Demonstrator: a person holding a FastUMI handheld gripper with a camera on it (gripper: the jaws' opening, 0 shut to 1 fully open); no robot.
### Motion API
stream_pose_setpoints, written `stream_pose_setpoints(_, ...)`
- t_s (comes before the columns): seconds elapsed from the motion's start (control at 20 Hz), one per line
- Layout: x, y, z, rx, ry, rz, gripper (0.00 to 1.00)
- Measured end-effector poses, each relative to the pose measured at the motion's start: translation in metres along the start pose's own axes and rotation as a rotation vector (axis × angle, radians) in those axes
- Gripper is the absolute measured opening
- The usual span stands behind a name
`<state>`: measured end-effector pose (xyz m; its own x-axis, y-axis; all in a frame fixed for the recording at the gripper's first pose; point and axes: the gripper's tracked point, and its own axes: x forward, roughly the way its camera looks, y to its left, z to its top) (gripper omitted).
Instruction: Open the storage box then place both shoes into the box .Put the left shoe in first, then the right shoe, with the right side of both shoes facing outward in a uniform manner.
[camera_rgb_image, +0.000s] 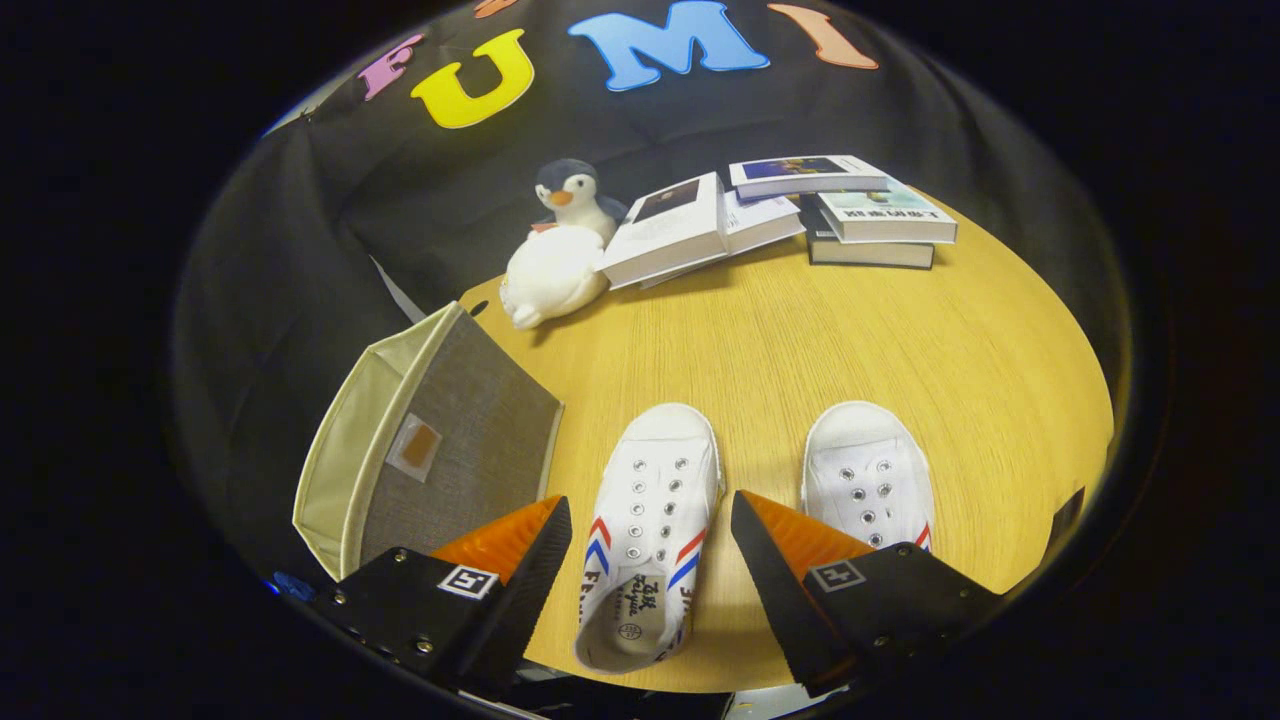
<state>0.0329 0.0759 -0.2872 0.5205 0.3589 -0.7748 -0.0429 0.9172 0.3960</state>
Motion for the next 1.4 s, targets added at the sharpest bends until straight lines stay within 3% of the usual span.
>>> stream_pose_setpoints(0.35, 0.020, -0.018, -0.037, -0.029, 0.122, -0.048, 0.95)
stream_pose_setpoints(0.5, 0.028, -0.030, -0.049, -0.030, 0.162, -0.078, 0.82)
stream_pose_setpoints(0.65, 0.034, -0.024, -0.053, 0.025, 0.171, -0.037, 0.82)
stream_pose_setpoints(0.7, 0.035, -0.019, -0.054, 0.046, 0.172, -0.021, 0.61)
stream_pose_setpoints(0.75, 0.035, -0.015, -0.053, 0.062, 0.168, -0.003, 0.52)
stream_pose_setpoints(0.8, 0.035, -0.013, -0.054, 0.072, 0.169, -0.001, 0.35)
stream_pose_setpoints(0.85, 0.036, -0.014, -0.053, 0.070, 0.168, -0.001, 0.27)
stream_pose_setpoints(1.0, 0.033, -0.017, -0.054, 0.088, 0.188, -0.012, 0.25)
stream_pose_setpoints(1.05, 0.038, -0.018, -0.054, 0.158, 0.165, -0.010, 0.26)
stream_pose_setpoints(1.1, 0.033, -0.016, -0.054, 0.200, 0.182, -0.003, 0.03)
stream_pose_setpoints(1.4, 0.019, 0.004, -0.045, 0.280, 0.159, 0.063, 0.03)
